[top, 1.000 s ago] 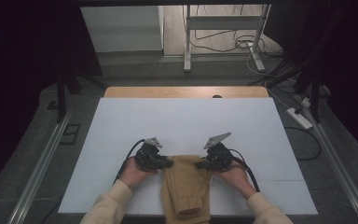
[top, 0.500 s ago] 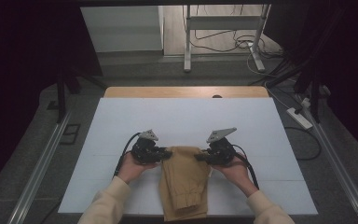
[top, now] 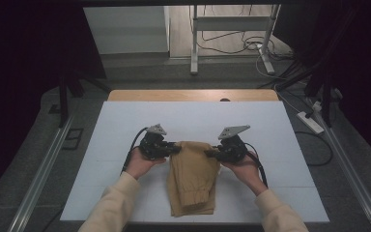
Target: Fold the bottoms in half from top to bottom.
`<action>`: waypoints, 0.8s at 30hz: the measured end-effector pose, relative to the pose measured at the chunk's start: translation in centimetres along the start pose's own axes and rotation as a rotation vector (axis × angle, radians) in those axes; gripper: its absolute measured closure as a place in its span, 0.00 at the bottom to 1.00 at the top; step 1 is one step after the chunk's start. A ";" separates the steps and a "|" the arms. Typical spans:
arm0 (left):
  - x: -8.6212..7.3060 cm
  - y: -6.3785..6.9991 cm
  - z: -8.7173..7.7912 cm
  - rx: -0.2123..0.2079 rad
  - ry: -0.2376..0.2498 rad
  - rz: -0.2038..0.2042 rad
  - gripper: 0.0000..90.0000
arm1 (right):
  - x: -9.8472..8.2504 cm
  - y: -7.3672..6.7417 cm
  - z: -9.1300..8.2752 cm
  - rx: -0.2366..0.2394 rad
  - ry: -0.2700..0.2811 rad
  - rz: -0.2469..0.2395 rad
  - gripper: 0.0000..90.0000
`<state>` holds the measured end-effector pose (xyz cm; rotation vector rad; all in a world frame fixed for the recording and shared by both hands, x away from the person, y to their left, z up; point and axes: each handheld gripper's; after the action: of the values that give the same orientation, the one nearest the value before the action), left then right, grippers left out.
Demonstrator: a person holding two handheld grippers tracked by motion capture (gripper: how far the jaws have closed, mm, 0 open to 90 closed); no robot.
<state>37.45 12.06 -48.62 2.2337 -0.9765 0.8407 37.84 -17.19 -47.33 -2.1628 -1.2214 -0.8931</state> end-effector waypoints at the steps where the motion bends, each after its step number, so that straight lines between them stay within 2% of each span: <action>1: 0.2 -0.1 0.0 0.000 0.004 0.001 0.82 | 0.1 0.2 -0.1 -0.001 0.003 -0.001 0.86; 10: 1.5 -0.6 0.2 0.016 0.002 0.007 0.82 | 0.6 1.4 -0.1 -0.019 0.019 0.032 0.86; 24: 3.1 -2.1 0.4 0.043 0.000 0.017 0.82 | 2.1 2.7 0.4 -0.053 0.014 0.040 0.86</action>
<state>40.88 11.71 -47.12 2.2651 -0.9870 0.8770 41.14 -17.07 -46.34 -2.2109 -1.1555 -0.9327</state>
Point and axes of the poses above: each handheld gripper's, and its own axes: z roughly forward along the jaws, x roughly out of its top, y roughly to its right, and after that the axes turned 1 degree about -y, right-handed
